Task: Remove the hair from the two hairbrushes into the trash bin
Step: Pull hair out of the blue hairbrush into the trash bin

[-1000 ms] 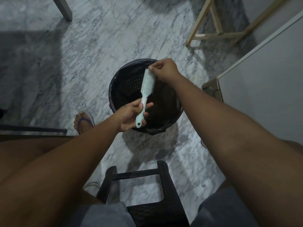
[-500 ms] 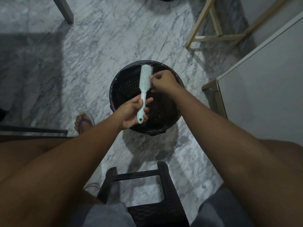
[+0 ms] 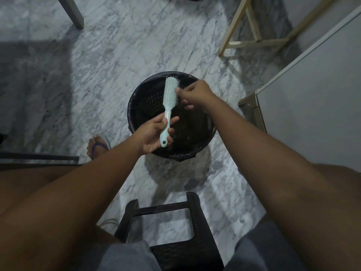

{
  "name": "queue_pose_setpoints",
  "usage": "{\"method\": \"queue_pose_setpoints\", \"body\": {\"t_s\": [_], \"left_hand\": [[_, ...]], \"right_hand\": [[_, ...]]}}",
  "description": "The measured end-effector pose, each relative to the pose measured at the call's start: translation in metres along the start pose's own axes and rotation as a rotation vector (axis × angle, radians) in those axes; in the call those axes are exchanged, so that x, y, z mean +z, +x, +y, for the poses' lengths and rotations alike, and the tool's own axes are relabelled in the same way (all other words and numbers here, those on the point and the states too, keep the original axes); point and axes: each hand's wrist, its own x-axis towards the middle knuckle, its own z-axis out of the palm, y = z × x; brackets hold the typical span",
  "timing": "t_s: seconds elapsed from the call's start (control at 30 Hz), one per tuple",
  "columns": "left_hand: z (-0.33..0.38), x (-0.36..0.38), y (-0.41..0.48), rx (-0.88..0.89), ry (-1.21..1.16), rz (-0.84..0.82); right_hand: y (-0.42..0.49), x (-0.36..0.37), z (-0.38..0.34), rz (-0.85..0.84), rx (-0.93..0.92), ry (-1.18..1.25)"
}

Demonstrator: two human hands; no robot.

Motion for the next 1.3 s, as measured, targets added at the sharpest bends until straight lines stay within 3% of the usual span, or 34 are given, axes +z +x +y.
{"method": "queue_pose_setpoints", "body": {"t_s": [0.07, 0.3, 0.43, 0.5, 0.67, 0.87, 1.0, 1.17, 1.3], "left_hand": [[0.0, 0.003, 0.001, -0.014, 0.012, -0.011], [-0.002, -0.001, 0.007, 0.003, -0.014, 0.009], [-0.001, -0.003, 0.011, 0.029, -0.027, 0.046], [-0.001, -0.004, 0.01, 0.03, -0.008, 0.049], [0.0, -0.001, 0.008, 0.027, -0.008, 0.039], [-0.004, -0.002, 0.004, -0.007, 0.005, 0.019], [-0.004, -0.007, 0.003, -0.024, -0.013, 0.003], [0.001, -0.016, 0.001, -0.008, 0.004, 0.017], [0.003, -0.01, -0.002, -0.018, 0.016, 0.008]], "right_hand": [[-0.008, 0.004, -0.001, -0.078, -0.005, 0.008], [-0.007, 0.009, -0.007, 0.142, -0.188, -0.298], [-0.005, 0.011, -0.017, 0.329, -0.314, -0.209], [-0.001, 0.01, -0.017, 0.286, -0.308, -0.191], [-0.004, 0.017, -0.011, 0.093, -0.353, -0.553], [-0.005, 0.021, -0.016, -0.003, -0.307, -0.75], [-0.003, 0.022, -0.014, 0.038, -0.32, -0.65], [0.001, 0.006, -0.004, 0.265, -0.164, -0.107], [0.007, 0.005, 0.005, 0.229, -0.035, 0.005]]}}
